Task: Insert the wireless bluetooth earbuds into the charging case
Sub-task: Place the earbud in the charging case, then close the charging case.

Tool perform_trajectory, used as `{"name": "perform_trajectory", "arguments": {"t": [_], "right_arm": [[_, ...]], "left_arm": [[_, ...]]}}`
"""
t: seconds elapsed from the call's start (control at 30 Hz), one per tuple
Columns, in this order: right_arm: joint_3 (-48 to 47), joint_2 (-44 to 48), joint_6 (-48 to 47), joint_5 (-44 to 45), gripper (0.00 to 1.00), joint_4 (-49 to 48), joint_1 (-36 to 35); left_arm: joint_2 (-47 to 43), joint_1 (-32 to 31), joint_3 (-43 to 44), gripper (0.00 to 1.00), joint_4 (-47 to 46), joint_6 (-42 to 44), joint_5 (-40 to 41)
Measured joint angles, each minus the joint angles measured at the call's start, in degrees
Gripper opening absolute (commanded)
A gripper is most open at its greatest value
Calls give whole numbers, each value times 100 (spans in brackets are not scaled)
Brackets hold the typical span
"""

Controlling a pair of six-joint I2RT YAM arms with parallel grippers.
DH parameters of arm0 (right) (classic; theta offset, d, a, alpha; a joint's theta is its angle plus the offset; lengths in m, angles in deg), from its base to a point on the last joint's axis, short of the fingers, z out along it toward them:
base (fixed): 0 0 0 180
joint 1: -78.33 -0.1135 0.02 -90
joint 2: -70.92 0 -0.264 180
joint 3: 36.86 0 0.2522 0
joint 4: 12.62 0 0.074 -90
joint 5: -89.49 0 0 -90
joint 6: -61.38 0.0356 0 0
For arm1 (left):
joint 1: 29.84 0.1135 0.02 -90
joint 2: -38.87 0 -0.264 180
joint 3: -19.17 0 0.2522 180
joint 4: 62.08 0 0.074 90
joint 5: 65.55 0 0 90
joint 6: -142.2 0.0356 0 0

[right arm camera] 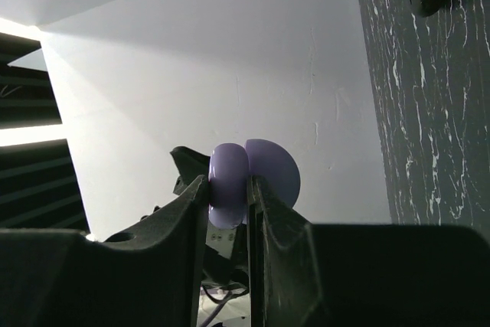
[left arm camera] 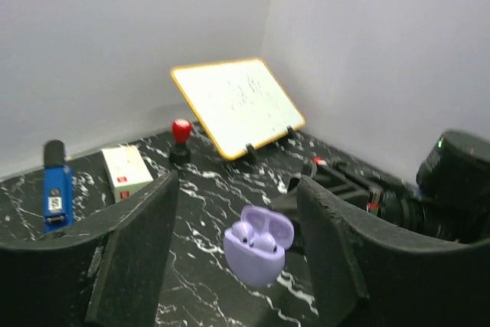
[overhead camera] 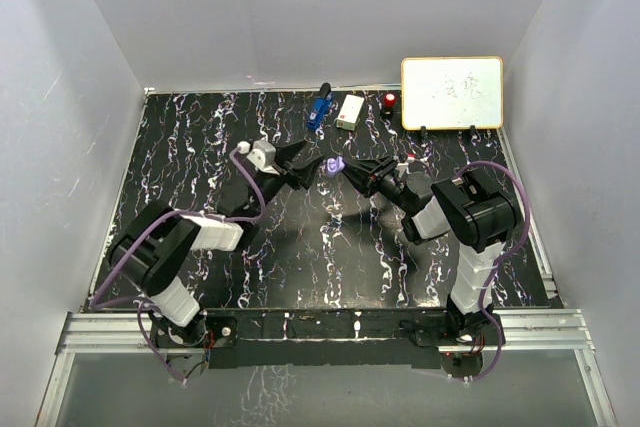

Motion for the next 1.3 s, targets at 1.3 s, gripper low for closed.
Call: {"name": "perform_trajectory", "arguments": {"t": [1.3], "right_arm": [[-310, 400, -1008, -125, 0, 640, 0]], "left_arm": [[1272, -1047, -9, 99, -48, 1829, 2184]]}}
